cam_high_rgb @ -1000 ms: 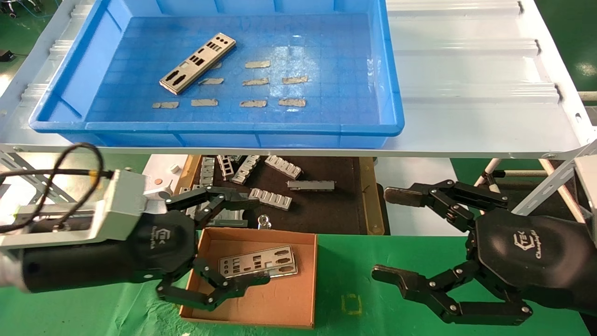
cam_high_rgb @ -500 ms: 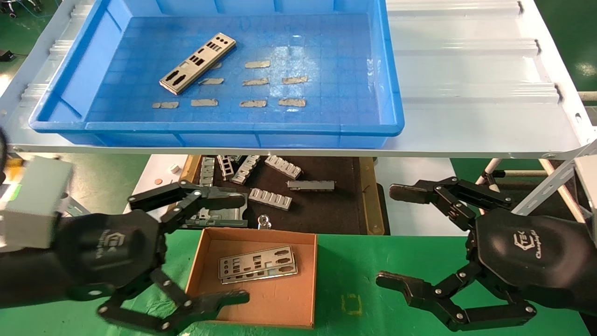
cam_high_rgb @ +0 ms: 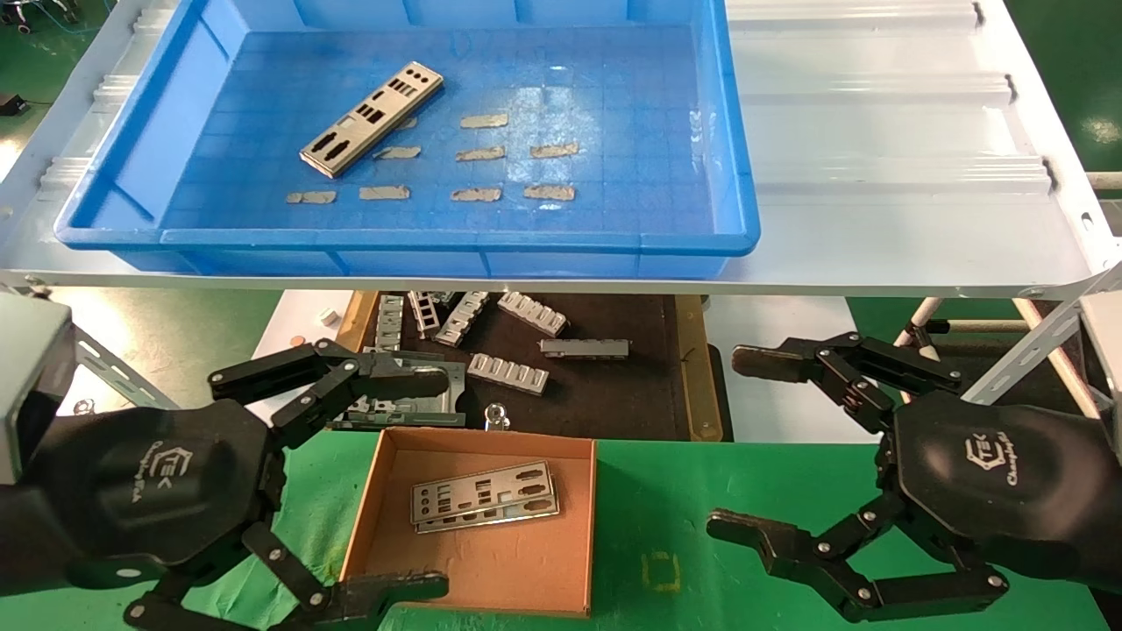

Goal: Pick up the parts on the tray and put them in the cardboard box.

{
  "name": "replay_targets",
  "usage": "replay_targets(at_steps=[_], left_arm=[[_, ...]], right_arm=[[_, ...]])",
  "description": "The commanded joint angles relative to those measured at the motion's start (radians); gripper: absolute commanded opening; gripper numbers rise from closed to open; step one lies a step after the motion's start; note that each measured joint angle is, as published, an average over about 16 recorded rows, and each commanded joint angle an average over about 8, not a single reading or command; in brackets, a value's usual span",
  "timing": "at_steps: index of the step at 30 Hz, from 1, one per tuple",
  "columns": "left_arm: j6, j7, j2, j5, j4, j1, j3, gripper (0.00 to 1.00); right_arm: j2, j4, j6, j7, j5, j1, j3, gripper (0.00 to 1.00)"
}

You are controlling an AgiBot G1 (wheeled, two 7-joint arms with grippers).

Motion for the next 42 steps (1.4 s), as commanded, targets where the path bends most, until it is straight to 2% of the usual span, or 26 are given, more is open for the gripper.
replay_targets(at_steps=[1, 42], left_arm=[[-0.001, 0.001, 0.001, 0.002, 0.002, -0.001, 0.002, 1.00], [-0.008, 0.008, 0.007, 0.012, 0.011, -0.007, 0.013, 1.00]], right_arm=[[0.000, 0.000, 0.000, 0.000, 0.000, 0.000, 0.000, 1.00], [0.000, 0.000, 0.000, 0.000, 0.000, 0.000, 0.000, 1.00]])
